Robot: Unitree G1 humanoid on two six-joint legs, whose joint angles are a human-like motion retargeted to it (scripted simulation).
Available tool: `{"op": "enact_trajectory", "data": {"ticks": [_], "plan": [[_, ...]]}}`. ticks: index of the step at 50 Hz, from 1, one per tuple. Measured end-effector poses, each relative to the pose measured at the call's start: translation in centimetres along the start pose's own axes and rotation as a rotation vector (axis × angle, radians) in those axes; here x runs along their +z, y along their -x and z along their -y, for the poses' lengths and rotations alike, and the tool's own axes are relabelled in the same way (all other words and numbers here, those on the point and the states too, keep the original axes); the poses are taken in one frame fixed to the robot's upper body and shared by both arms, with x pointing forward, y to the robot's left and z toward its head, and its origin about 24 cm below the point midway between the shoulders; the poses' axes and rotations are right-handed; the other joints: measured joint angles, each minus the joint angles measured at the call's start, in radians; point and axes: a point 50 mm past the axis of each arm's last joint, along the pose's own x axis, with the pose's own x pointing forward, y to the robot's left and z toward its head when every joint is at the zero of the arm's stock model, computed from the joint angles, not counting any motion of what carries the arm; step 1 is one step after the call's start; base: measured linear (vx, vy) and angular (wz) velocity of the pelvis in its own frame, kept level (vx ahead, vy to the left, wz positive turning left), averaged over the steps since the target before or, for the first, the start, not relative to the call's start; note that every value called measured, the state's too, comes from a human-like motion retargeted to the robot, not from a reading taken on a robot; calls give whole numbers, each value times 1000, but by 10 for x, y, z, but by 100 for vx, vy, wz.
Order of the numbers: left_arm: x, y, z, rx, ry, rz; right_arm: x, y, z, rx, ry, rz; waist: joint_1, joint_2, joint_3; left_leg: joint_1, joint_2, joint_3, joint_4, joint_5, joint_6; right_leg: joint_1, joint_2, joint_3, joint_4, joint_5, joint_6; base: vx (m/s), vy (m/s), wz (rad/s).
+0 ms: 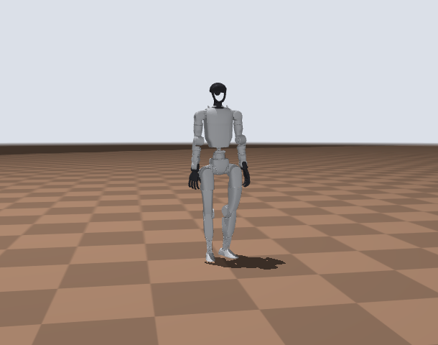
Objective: Upper body actions
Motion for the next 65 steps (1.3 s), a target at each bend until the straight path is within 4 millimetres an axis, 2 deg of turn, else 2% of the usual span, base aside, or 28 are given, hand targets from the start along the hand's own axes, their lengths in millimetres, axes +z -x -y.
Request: {"op": "enact_trajectory", "data": {"ticks": [14,37,45,53,57,61,65], "plan": [[0,0,3,-23,30,-2,0,0,-1,14,-34,6,-1,-7,2,-7,-11,-10,3,4,4,6,-4,-14,-7,2,-2,0,0,0],[5,-1,-3,-19,28,10,3,0,4,34,-27,28,33,-26,31,-21,-41,-37,11,5,34,4,-44,-30,1,24,33,1,5,3],[6,-1,-12,-9,36,4,12,-1,11,11,-1,68,44,-40,62,-25,-37,-41,11,5,43,-10,-49,-18,24,32,51,0,2,0],[12,-3,-25,5,81,11,14,-1,20,-42,-23,85,67,-53,85,-40,-5,-11,2,8,45,-65,-38,67,78,58,79,-5,-2,-23],[12,-3,-30,7,93,8,13,-1,22,-56,-32,80,66,-53,90,-44,9,-4,-1,13,41,-75,-41,105,98,58,73,-3,-7,-7],[12,-3,-31,7,103,5,10,-1,22,-62,-48,70,79,-48,87,-46,23,7,-2,15,34,-63,-74,40,98,69,50,-2,-7,-13],[12,-3,-30,1,116,6,9,-1,22,-57,-57,66,90,-60,90,-37,12,12,-1,13,27,-42,-110,6,72,104,110,-1,-12,-9]]}}
